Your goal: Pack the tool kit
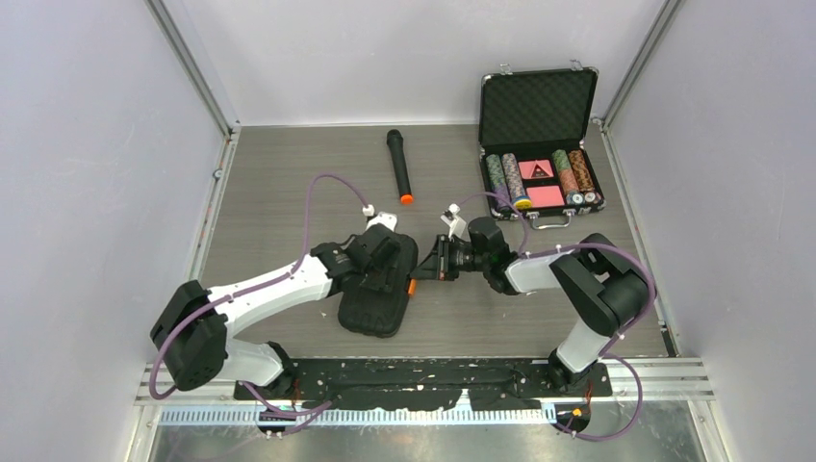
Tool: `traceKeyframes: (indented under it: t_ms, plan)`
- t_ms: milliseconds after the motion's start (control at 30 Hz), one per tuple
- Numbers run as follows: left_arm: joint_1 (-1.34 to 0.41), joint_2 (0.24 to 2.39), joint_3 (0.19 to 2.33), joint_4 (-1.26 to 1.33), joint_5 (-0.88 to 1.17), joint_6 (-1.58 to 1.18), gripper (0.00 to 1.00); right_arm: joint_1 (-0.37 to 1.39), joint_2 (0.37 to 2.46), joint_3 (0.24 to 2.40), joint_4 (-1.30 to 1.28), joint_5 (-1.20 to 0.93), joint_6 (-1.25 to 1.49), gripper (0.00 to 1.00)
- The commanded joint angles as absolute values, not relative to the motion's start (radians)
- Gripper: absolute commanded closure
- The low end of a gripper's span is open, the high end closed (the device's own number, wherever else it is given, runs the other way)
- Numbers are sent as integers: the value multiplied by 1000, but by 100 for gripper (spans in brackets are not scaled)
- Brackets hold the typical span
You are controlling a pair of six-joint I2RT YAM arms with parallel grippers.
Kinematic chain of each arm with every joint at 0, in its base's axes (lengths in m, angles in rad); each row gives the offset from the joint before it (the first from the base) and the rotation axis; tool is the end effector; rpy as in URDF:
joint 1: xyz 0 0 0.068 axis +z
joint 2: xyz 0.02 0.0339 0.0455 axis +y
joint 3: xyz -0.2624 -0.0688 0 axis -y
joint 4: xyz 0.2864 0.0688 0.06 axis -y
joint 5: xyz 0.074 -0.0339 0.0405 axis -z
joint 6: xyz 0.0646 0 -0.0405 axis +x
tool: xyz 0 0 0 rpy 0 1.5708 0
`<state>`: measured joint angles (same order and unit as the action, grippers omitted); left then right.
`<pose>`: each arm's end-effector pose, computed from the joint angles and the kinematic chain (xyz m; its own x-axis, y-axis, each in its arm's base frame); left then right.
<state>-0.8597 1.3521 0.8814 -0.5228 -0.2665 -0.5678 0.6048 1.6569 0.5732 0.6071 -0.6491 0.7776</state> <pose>0.2217 -0.2313 0.1790 -0.8037 0.1381 -0.5788 0.2430 0.9641 -0.1074 0.2584 0.2261 0.0924 -0.8967 0.0596 -0.4386 -0.3729 0.4324 0.8210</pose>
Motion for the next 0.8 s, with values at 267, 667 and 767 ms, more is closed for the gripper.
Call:
traceKeyframes:
  t_ms: [267,667,767]
  plan:
    - [-1063,1436,1036,-577,-340,-606,11,644,1727,562,803,-648,871,91]
    - [-1092,1562,1102,-685,-503,-617,14,644,1744,578,803,-662,866,91]
    - [-1092,1597,1109,-672,-501,-610,15,644,1747,578,804,-663,865,91]
